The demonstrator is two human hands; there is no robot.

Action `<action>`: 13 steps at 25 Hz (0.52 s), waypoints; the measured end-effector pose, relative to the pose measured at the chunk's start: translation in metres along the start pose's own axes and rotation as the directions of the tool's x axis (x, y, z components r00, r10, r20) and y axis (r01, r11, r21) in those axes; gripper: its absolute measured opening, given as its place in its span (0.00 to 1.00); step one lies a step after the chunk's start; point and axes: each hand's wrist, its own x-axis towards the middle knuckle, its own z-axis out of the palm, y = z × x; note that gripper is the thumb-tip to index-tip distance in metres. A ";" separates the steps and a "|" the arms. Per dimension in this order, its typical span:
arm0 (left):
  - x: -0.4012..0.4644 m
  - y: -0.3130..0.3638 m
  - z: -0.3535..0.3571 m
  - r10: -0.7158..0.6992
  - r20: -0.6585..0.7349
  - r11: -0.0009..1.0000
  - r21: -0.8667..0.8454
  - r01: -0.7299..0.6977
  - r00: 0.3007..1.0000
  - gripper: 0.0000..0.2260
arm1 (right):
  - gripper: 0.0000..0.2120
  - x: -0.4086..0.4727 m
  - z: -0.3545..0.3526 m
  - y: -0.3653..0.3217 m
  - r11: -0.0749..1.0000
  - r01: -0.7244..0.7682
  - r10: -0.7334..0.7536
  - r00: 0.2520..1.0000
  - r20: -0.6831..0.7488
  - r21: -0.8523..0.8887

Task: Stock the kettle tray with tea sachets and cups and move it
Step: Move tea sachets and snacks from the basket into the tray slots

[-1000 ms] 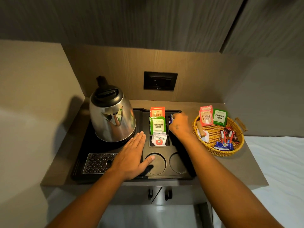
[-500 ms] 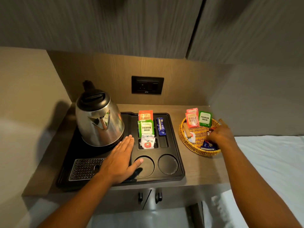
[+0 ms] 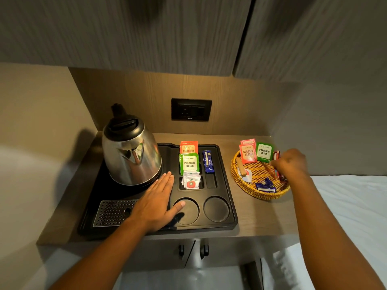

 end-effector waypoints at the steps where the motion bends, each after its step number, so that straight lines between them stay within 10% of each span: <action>1: 0.001 0.000 0.000 0.001 0.003 1.000 0.000 -0.001 1.000 0.42 | 0.12 -0.008 -0.005 -0.010 0.998 0.038 -0.036 0.999 -0.030 0.048; 6: 0.000 0.001 -0.003 0.009 0.015 1.000 -0.002 -0.009 1.000 0.41 | 0.11 -0.068 0.059 -0.082 0.937 0.272 -0.314 0.931 0.185 0.221; 13: -0.001 0.003 -0.006 0.011 0.018 1.000 0.005 -0.011 1.000 0.41 | 0.13 -0.068 0.141 -0.093 0.976 0.219 -0.205 0.932 0.300 -0.013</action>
